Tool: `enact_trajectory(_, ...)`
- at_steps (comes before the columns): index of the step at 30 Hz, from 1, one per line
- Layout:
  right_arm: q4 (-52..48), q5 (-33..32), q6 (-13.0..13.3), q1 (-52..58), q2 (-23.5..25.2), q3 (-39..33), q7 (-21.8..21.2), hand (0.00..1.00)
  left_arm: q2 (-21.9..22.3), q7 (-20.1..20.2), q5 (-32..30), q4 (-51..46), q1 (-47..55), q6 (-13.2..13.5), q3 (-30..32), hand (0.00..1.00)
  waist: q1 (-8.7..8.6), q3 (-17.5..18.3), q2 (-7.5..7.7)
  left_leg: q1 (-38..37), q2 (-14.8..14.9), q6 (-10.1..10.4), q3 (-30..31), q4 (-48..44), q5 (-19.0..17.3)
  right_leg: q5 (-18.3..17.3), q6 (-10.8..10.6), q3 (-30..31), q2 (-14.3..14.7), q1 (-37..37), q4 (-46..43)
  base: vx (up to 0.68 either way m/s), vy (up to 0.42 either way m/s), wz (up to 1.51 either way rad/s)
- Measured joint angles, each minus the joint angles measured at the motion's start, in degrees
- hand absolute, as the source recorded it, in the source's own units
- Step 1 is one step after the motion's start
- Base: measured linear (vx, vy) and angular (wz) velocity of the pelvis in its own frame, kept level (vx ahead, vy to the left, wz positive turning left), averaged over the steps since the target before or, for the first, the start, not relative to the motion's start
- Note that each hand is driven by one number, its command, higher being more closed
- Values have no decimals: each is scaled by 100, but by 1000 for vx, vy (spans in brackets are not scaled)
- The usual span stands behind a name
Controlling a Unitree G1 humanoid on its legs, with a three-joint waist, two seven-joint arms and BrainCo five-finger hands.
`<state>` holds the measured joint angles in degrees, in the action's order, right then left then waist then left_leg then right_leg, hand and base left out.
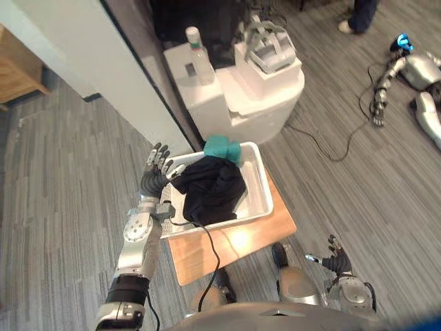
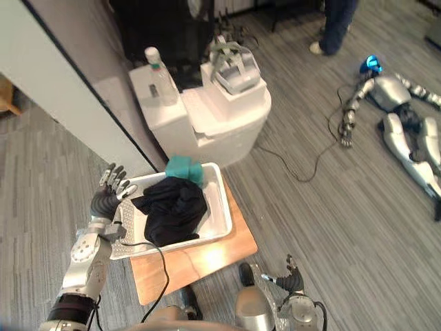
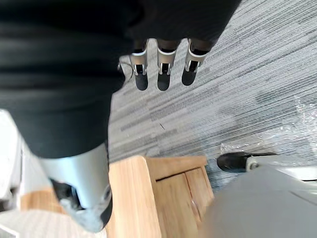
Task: Tidy the bed and pick cloth on bed and put in laundry
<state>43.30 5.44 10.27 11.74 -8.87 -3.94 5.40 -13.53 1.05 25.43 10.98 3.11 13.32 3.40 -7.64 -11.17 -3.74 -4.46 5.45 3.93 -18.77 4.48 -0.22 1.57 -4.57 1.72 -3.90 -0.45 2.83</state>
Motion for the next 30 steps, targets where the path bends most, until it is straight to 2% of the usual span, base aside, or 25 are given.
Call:
enact_trajectory(5,229,351,-1,139,63,-11,-113,0,146,-150,37,-24,399,-200,158,0,222,198,109,-290,-47,-10,110,107,0,-67,4,-129,-38,329,42,19,12,15)
enact_trajectory(9,555,385,-5,184,164,-21,-323,0,241,-174,93,173,859,-498,243,0,265,370,219,-421,-61,-10,269,108,1,-146,-4,-287,-65,505,35,0,-10,21)
enact_trajectory(12,703,366,34,278,181,-51,-480,0,502,-247,26,777,1156,-770,422,0,376,402,258,-552,-74,-14,383,114,-6,-238,-3,-430,-95,691,9,-26,-7,20)
enact_trajectory(14,813,362,83,296,176,-77,-543,0,612,-311,-336,1224,1320,-817,513,0,450,469,279,-549,-74,-15,400,122,-7,-253,-6,-448,-96,696,5,-25,-9,10)
enact_trajectory(15,857,340,163,309,185,-112,-577,0,654,-387,-617,1597,1494,-831,572,0,510,503,279,-550,-73,-14,408,135,-13,-287,-8,-474,-99,706,-4,-19,-12,13)
enact_trajectory(17,934,289,351,363,208,-184,-651,0,701,-329,-686,2293,1686,-944,705,0,557,549,289,-553,-67,-10,422,139,-19,-350,-37,-552,-110,742,-19,-6,-11,19)
enact_trajectory(20,1042,268,542,375,248,-275,-752,0,875,-64,-847,3126,1897,-899,1067,0,605,625,308,-572,-59,44,496,140,-64,-398,-16,-630,-121,809,1,13,-3,16)
enact_trajectory(22,1181,277,671,385,320,-379,-788,0,962,154,-1264,3711,2009,-785,1202,0,726,663,292,-579,-49,47,519,142,-88,-409,-17,-688,-123,894,27,15,-7,12)
enact_trajectory(26,1286,277,706,373,348,-451,-867,0,1210,98,-2081,4249,2090,-620,1448,0,810,788,334,-576,-28,59,532,143,-123,-480,-29,-719,-118,896,21,38,-2,4)
enact_trajectory(28,1290,276,702,357,355,-457,-866,0,1232,61,-2306,4283,2075,-647,1471,0,843,830,294,-578,-18,66,532,143,-137,-489,-30,-726,-116,902,15,57,2,0)
enact_trajectory(30,1401,278,690,285,332,-465,-864,0,1251,-74,-2588,4428,1930,-812,1523,0,845,838,286,-577,-9,48,533,142,-128,-474,-30,-732,-115,906,4,61,1,0)
